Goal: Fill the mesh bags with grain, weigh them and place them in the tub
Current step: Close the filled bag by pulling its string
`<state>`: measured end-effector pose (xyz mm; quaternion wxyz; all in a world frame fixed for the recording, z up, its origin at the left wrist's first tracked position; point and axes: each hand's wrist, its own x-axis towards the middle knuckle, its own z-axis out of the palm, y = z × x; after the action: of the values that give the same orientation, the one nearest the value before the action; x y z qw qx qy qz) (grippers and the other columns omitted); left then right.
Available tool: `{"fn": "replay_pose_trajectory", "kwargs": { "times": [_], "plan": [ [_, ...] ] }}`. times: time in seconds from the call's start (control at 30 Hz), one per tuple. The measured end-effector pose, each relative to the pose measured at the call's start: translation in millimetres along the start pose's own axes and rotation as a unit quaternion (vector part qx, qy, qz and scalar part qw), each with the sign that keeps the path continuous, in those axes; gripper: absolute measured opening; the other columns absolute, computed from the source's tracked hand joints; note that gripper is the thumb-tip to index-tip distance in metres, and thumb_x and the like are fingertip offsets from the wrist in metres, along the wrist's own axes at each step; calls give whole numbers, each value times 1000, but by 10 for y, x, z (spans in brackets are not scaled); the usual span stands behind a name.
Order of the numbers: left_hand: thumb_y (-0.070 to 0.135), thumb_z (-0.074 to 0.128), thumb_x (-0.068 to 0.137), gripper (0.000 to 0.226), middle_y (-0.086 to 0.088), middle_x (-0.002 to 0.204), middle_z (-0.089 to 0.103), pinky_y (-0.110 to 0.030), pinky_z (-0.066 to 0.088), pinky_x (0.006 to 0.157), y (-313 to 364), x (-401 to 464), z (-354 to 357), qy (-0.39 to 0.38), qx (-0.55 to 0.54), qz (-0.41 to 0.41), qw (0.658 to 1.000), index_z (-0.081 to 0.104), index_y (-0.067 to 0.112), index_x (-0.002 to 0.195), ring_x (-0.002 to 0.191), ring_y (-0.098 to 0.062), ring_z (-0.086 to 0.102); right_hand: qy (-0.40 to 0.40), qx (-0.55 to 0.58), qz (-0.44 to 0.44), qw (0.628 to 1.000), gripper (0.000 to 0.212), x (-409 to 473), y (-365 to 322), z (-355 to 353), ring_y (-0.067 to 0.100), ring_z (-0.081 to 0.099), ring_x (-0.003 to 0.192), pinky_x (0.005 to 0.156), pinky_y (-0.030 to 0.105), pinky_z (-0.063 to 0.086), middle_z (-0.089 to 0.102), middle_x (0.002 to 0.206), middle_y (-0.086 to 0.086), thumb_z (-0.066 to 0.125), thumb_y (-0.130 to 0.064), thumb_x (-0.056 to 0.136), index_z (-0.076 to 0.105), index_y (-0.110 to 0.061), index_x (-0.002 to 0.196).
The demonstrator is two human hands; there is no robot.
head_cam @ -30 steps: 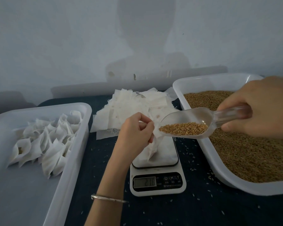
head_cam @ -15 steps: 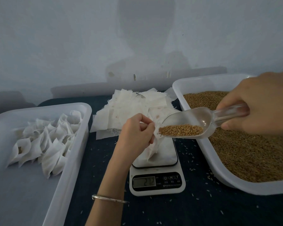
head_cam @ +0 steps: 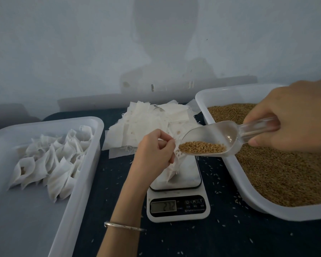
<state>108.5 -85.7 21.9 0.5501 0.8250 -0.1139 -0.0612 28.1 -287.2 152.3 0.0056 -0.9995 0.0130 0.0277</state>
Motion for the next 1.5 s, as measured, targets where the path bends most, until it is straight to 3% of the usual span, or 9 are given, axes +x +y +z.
{"fn": "replay_pose_trajectory", "kwargs": {
  "times": [0.13,0.3,0.43,0.6,0.83,1.0,1.17,1.33,1.5],
  "plan": [
    [13,53,95,9,1,50,60,-19,37,44,-6,-4,-7,0,-6,-2,1000,58,11,88,41,-7,45,-3,6,2,1000,8,-5,-23,0,2,54,68,58,22,41,59,71,-20,69,-54,70,62,-54,75],
    [13,53,95,9,1,50,61,-18,37,44,-10,-2,-1,0,-6,-2,1000,58,11,89,42,-8,45,1,11,4,1000,9,-10,2,10,5,56,70,64,26,48,60,71,-19,68,-56,68,63,-54,75],
    [14,53,95,8,1,50,61,-18,37,44,-10,-3,3,-2,-2,-3,1000,58,11,89,41,-7,45,1,7,4,1000,8,-10,-2,6,2,53,66,59,24,43,58,68,-20,69,-56,68,62,-55,74],
    [14,53,95,9,1,50,61,-19,38,45,-6,-10,0,-1,-2,-2,1000,58,11,89,42,-8,45,6,14,7,1000,10,-2,12,21,6,57,68,69,31,52,61,68,-19,68,-58,66,64,-55,75],
    [14,53,96,9,2,50,60,-20,38,45,-4,-8,8,-1,-5,-4,1000,58,11,89,43,-8,45,12,-8,-11,1000,7,4,-46,-28,3,55,65,64,26,48,59,66,-19,67,-55,69,62,-55,74],
    [14,53,96,9,3,49,60,-16,37,43,-8,-12,0,-1,0,0,1000,58,11,89,41,-6,45,17,3,-3,1000,9,25,-10,10,6,56,67,69,30,52,59,68,-19,67,-59,66,59,-54,67],
    [13,52,96,9,4,48,59,-19,38,44,-6,4,-21,18,-6,2,1000,57,11,89,41,-6,44,3,72,-7,997,15,-36,88,73,2,60,66,66,26,50,65,66,-21,51,-66,57,59,-57,66],
    [12,51,95,9,4,48,59,-20,38,43,-10,40,-48,44,3,11,999,56,12,88,41,-6,44,28,230,9,973,41,-189,258,310,4,65,61,59,27,48,67,67,-25,45,-78,49,62,-61,82],
    [15,53,95,9,4,48,59,-18,38,48,-3,17,68,7,20,13,1000,57,12,87,41,-4,44,121,346,74,927,27,-254,505,766,11,66,70,66,36,52,67,76,-30,52,-73,57,54,-74,84]
  ]
}}
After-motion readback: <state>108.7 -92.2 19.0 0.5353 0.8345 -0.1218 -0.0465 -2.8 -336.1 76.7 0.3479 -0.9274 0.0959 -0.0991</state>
